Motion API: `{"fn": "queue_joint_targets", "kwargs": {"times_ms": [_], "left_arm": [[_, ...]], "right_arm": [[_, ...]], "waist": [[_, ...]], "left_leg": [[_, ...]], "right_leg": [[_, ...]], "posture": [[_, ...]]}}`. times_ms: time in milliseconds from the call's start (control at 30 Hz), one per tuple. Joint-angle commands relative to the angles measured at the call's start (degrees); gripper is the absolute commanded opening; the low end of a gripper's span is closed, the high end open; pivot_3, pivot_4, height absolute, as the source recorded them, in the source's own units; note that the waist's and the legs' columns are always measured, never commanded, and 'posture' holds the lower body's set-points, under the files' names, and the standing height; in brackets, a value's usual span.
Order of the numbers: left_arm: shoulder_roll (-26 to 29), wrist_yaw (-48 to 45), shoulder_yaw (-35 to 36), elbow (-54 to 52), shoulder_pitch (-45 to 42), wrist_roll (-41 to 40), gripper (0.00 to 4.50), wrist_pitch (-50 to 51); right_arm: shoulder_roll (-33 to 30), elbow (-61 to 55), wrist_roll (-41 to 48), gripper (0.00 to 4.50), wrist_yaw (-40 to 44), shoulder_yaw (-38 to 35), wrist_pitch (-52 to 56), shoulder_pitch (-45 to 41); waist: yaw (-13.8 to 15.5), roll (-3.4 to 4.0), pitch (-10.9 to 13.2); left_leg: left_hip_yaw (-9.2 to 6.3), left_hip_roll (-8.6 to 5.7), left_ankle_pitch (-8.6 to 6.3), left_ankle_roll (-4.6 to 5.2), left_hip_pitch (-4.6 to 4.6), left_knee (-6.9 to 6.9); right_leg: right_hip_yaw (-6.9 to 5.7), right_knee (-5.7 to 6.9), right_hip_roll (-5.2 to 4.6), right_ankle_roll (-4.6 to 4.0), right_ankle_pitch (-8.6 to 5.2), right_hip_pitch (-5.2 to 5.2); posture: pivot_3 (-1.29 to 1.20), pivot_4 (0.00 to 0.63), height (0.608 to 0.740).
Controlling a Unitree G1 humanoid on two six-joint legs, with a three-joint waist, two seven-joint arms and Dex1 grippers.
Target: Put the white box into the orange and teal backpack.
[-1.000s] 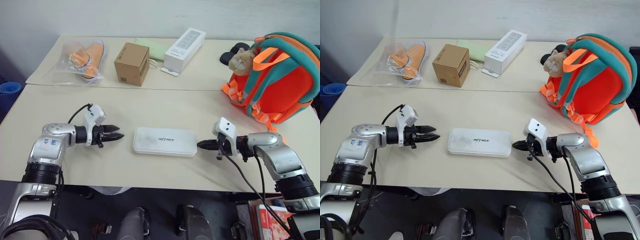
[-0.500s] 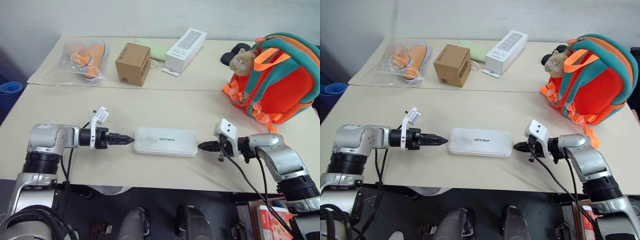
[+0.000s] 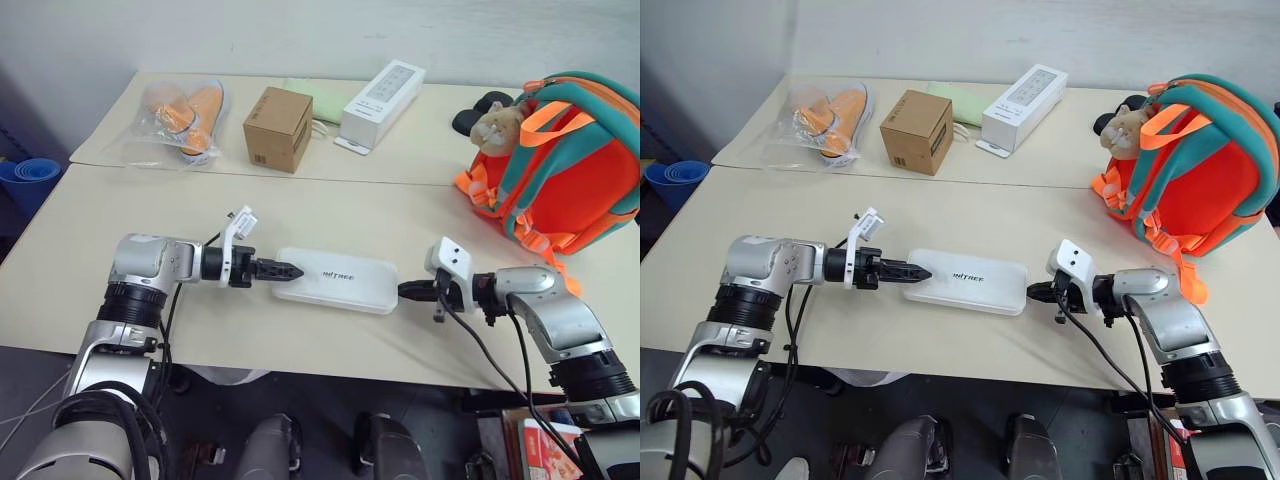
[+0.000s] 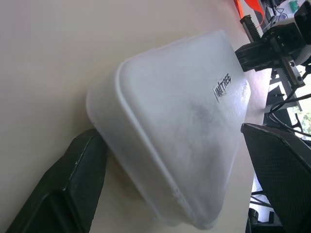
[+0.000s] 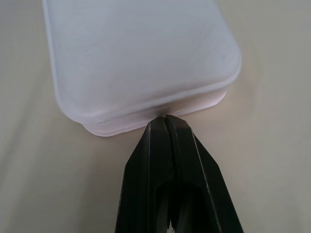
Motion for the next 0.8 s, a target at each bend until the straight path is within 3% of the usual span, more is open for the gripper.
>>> {"fn": "queue_joint_targets", "kwargs": {"times_ms": [33, 167, 200, 433, 600, 800], "left_arm": [[-3.02, 0.8, -2.16, 0.78, 0.7, -1.41, 4.47, 4.89], [-3.72, 1.27, -0.66, 0.63, -0.3, -2.32, 4.47, 6.23], [-3.52, 1.17, -0.73, 0.41, -0.3, -2.13, 4.3, 5.44], [0.13, -2.82, -0.04, -1.83, 0.1, -4.43, 2.78, 5.13], [1.86, -4.73, 1.4, -5.28, 0.72, -7.83, 1.44, 6.25], [0.47, -1.04, 5.72, -7.87, 1.49, -10.28, 1.36, 6.84]], "right_arm": [[0.77, -0.73, 0.22, 0.0, -0.6, -0.76, -1.4, -1.08], [1.22, -0.75, 0.11, 0.0, -0.94, -0.83, -1.54, -0.88], [1.24, -0.79, 0.03, 0.0, -1.06, -0.78, -1.69, -0.73], [1.37, -1.95, 0.23, 0.0, -2.29, -1.53, -2.38, 1.64], [1.53, -2.89, 0.53, 0.0, -3.14, -2.34, -2.95, 3.09], [2.25, -4.03, 1.54, 0.0, -4.37, -3.74, -3.56, 4.47]], "waist": [[0.0, 0.0, 0.0], [-0.25, 0.0, 0.0], [-0.29, 0.0, 0.0], [-1.27, -0.02, 0.01], [-1.54, -0.03, 0.02], [-1.56, -0.03, 0.02]], "left_leg": [[0.0, 0.0, 0.0, 0.0, -0.01, 0.0], [-0.02, 0.0, 0.01, 0.01, -0.03, 0.0], [-0.01, 0.01, 0.01, 0.01, -0.03, 0.0], [-0.02, 0.06, 0.04, -0.05, -0.1, -0.03], [-0.05, 0.06, 0.05, -0.07, -0.09, -0.02], [-0.06, 0.08, 0.06, -0.09, -0.09, -0.03]], "right_leg": [[0.0, 0.0, 0.0, 0.0, 0.0, 0.0], [-0.04, -0.02, 0.03, 0.01, 0.0, -0.01], [-0.04, -0.01, 0.04, 0.01, 0.0, -0.01], [-0.07, -0.03, 0.04, 0.01, 0.0, -0.08], [-0.03, -0.03, 0.02, 0.01, 0.0, -0.06], [0.14, -0.03, 0.01, 0.0, 0.0, -0.07]], "posture": [[0.0, 0.15, 0.74], [0.0, 0.15, 0.74], [0.0, 0.15, 0.74], [0.0, 0.15, 0.74], [0.0, 0.15, 0.74], [0.0, 0.15, 0.74]]}}
